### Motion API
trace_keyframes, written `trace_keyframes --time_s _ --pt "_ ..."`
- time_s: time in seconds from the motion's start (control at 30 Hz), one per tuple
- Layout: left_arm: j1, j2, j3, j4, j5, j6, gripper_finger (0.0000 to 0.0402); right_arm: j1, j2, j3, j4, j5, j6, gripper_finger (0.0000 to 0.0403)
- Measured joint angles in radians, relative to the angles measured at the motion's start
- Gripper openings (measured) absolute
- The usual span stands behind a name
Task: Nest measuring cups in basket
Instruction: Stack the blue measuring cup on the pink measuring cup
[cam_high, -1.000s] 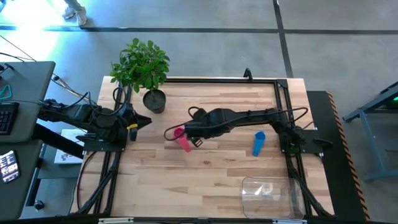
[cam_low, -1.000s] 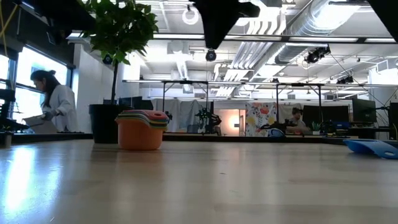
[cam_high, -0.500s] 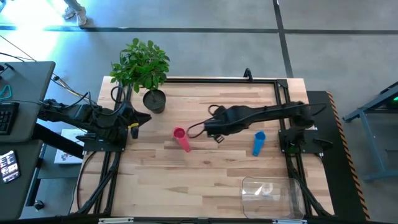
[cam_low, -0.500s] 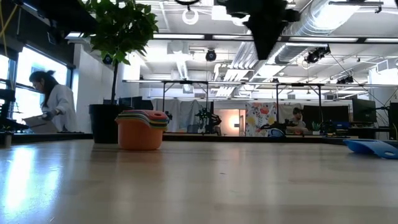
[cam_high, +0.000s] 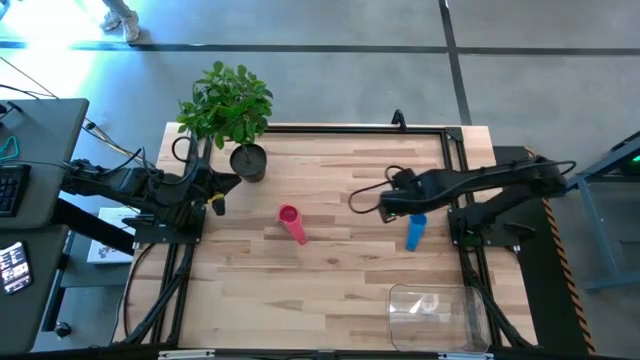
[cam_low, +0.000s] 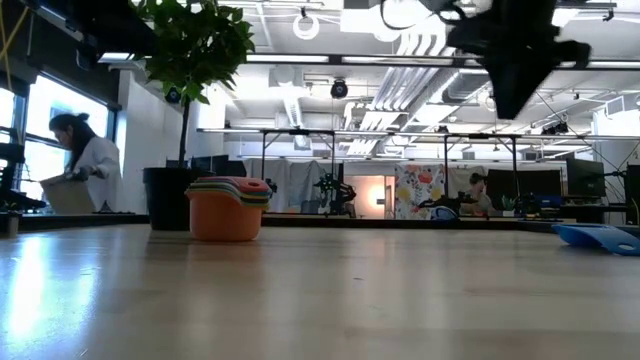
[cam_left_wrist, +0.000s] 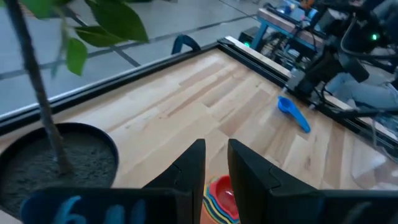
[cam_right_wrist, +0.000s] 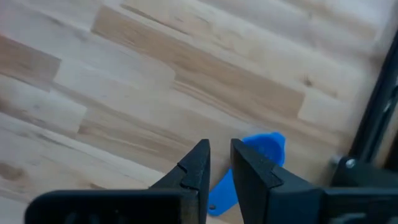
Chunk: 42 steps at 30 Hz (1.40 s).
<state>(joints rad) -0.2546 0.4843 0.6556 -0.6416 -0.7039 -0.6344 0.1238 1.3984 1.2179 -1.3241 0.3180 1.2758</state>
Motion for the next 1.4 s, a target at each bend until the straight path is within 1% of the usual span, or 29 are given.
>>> trace_keyframes --time_s 0.13,0.33,0.5,0.67,0.8,0.9,1.07,1.2,1.4 --pt "0.0 0.0 0.0 0.012 -0.046 0.0 0.0058 0.0 -0.111 -0.139 0.052 -0.023 0.104 0.0055" --pt "0.001 0.0 0.0 0.012 -0.098 0.0 0.0058 0.0 -0.235 -0.307 0.106 -0.071 0.168 0.0055" --pt "0.001 0.0 0.0 0.012 -0.143 0.0 0.0058 0.0 -0.296 -0.442 0.19 -0.139 0.215 0.0056" --pt "0.001 0.0 0.0 0.012 -0.156 -0.009 0.0058 0.0 -0.307 -0.543 0.239 -0.211 0.253 0.0056" --pt "0.001 0.0 0.0 0.011 -0.178 -0.032 0.0058 0.0 -0.306 -0.566 0.238 -0.221 0.266 0.0056" --pt "0.001 0.0 0.0 0.011 -0.197 -0.043 0.0058 0.0 -0.306 -0.566 0.219 -0.209 0.322 0.0056" --pt "0.001 0.0 0.0 0.011 -0.2 -0.044 0.0058 0.0 -0.305 -0.566 0.214 -0.158 0.393 0.0056" --pt "0.001 0.0 0.0 0.011 -0.2 -0.044 0.0058 0.0 -0.284 -0.566 0.215 -0.136 0.419 0.0056" --pt "0.001 0.0 0.0 0.01 -0.198 -0.026 0.0058 0.0 -0.222 -0.566 0.216 -0.135 0.423 0.0056"
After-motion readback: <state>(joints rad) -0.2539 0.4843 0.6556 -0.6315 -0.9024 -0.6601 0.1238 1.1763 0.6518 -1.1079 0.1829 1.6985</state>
